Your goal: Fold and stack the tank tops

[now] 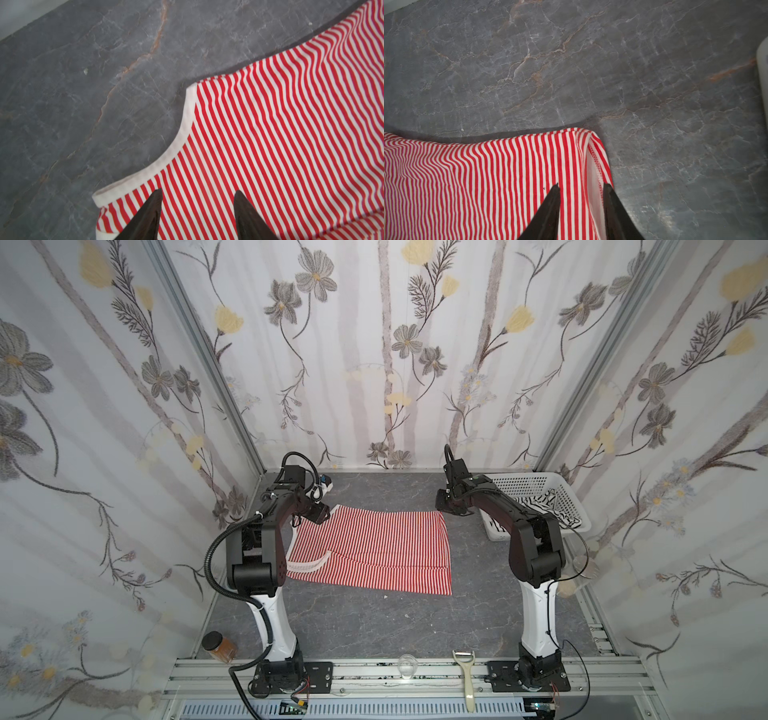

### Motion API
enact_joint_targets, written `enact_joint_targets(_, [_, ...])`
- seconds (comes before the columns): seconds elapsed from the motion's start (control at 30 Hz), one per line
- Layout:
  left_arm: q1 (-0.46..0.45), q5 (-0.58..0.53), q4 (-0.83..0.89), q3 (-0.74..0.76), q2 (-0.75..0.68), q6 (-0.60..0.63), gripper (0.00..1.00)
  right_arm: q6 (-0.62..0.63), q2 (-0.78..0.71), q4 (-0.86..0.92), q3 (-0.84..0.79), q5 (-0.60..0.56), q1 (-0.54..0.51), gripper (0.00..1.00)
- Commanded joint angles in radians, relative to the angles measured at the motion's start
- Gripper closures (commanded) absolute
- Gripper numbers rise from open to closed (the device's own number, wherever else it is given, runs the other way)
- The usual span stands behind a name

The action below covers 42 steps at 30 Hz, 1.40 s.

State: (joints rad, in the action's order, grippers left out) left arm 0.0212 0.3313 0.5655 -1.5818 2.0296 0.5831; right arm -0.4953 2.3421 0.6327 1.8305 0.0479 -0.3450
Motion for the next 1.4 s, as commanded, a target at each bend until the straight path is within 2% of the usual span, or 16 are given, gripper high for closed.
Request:
enact_joint_targets(0.0, [-0.001, 0.023, 0.007, -0.075, 0.058, -0.065, 0.44, 0.004, 0.041, 0.012, 0.038, 0.062, 0.011, 0.65])
enact_joint_targets(0.2, [-0.003, 0.059, 0.000, -0.132, 0.109, -0.108, 0.44, -0.008, 0.105, 0.007, 0.081, 0.093, 0.021, 0.68])
enact_joint_targets(0.53, [-0.013, 0.072, -0.013, -0.122, 0.111, -0.137, 0.44, -0.042, 0.166, -0.024, 0.112, 0.130, 0.034, 0.72])
enact_joint_targets(0.63, [-0.013, 0.072, -0.019, -0.119, 0.109, -0.143, 0.44, -0.053, 0.179, -0.040, 0.115, 0.135, 0.039, 0.77])
enact_joint_targets(0.77, [-0.017, 0.064, -0.026, -0.119, 0.115, -0.149, 0.44, -0.053, 0.173, -0.040, 0.109, 0.146, 0.040, 0.94])
enact_joint_targets(0.9, [-0.022, 0.050, -0.030, -0.132, 0.141, -0.154, 0.44, -0.044, 0.131, -0.048, 0.078, 0.130, 0.038, 1.00])
enact_joint_targets(1.37, [-0.057, 0.028, -0.054, -0.279, 0.282, -0.226, 0.51, -0.022, 0.074, -0.077, 0.023, 0.139, 0.039, 1.00])
